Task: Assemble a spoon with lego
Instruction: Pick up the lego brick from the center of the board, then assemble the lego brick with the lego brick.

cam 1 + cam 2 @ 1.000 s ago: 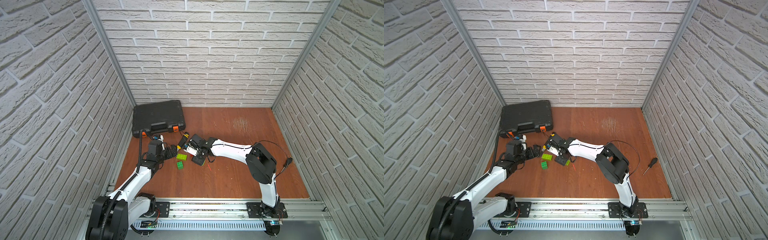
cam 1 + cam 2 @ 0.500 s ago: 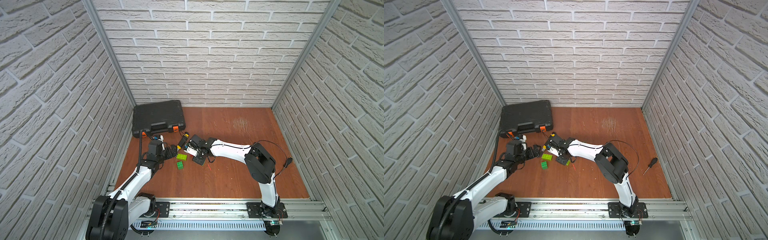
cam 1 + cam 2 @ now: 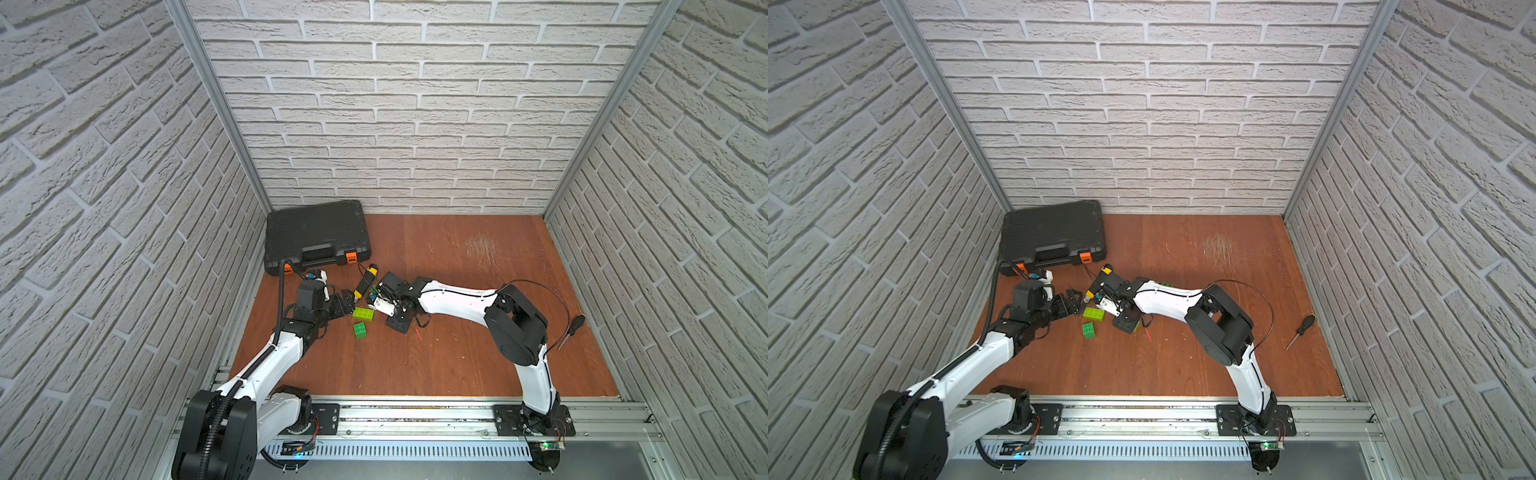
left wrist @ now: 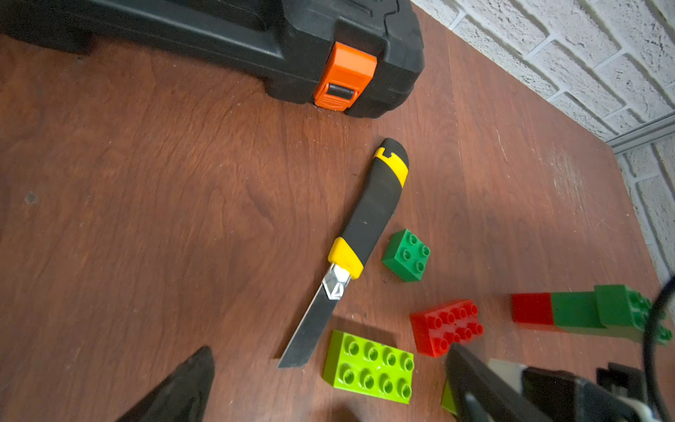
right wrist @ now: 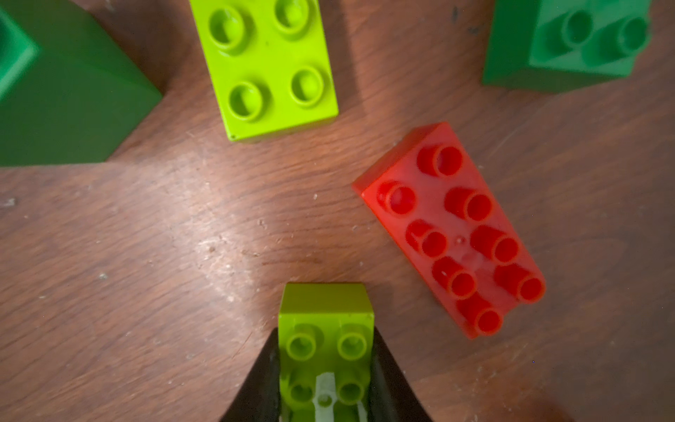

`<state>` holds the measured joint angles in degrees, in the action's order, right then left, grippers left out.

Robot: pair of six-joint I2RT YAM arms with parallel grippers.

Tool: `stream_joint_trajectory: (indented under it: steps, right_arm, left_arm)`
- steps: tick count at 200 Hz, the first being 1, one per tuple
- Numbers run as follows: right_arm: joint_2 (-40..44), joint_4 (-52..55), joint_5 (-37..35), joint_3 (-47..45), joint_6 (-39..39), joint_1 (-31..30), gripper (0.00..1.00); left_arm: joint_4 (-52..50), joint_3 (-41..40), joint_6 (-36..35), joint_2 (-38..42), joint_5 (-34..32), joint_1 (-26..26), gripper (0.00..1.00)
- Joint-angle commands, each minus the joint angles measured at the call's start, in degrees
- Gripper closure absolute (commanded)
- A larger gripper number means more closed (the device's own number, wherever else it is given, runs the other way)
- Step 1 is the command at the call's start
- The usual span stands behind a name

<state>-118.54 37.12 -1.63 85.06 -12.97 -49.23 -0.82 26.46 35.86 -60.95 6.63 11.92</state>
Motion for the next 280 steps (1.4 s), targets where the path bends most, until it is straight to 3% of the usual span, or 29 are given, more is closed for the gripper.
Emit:
stream_joint_trajectory:
  steps: [1,50,105,179,280]
  right_arm:
    - [3.87,2.07,2.07,-0.18,-1.15,-0.08,0.74]
    - [15.94,9.88,5.18,2.21,-5.84,1.53,0.77]
    - [25.68,21.16,5.87,4.61,-17.25,11.22,0.76]
    - [19.52,26.07,7.25,9.58,-29.41,19.29,0.77]
    - [12.79,25.06,11.96,11.59,-35.45,22.77,0.77]
  left_arm:
    - [1.59,0.46,0.11,-0.03,0.67,-0.17,0.02]
    - [1.87,2.64,0.00,-1.33,1.30,1.64,0.02]
    - [7.35,10.17,1.98,-11.89,2.19,11.23,0.02]
    - [13.83,22.39,4.21,-29.86,4.20,19.49,0.02]
    - [17.41,25.86,7.12,-38.25,9.55,20.89,0.02]
